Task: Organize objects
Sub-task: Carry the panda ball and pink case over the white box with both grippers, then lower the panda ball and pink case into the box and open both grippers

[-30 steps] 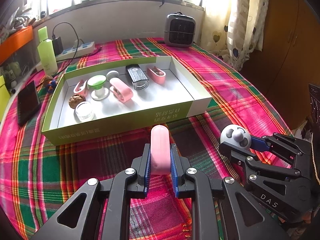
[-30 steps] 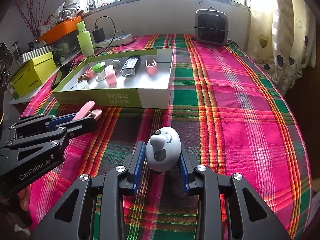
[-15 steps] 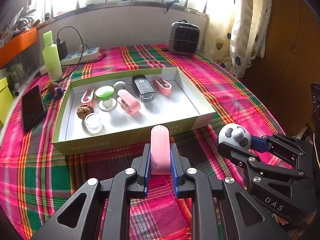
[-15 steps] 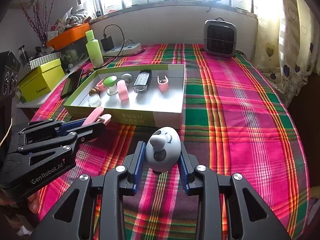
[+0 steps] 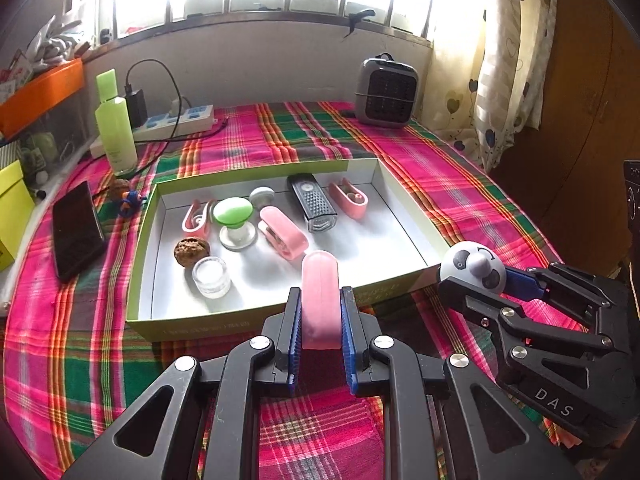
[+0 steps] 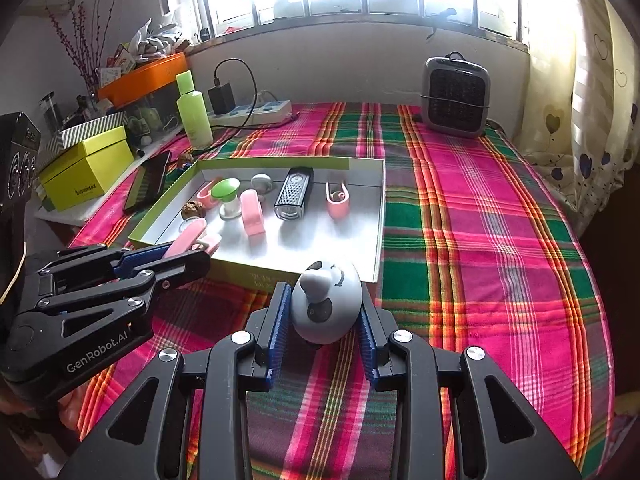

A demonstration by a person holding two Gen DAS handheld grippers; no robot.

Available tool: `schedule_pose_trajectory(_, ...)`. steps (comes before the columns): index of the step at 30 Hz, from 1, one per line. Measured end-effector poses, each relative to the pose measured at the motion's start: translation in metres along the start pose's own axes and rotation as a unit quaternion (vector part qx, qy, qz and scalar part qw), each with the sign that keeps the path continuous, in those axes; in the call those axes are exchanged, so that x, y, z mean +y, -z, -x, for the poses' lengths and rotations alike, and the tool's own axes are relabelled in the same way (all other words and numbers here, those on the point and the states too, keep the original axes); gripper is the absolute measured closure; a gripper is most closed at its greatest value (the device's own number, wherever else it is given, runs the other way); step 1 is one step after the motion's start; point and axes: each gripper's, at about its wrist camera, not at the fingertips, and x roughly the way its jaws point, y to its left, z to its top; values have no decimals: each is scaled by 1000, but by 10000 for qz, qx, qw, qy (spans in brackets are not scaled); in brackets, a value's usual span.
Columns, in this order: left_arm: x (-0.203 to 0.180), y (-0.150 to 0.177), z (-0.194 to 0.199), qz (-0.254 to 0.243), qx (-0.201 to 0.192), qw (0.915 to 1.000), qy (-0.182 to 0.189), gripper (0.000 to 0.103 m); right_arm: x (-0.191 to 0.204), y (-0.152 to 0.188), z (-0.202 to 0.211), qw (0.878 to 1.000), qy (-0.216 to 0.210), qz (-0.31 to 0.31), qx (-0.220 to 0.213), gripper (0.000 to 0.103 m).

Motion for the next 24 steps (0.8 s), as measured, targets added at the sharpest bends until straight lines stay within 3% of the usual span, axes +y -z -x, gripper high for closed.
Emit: schedule_pose_trajectory(24, 16, -17, -32, 208, 166, 9996, -87, 87, -5, -35, -44, 9997, -137, 95, 161, 70)
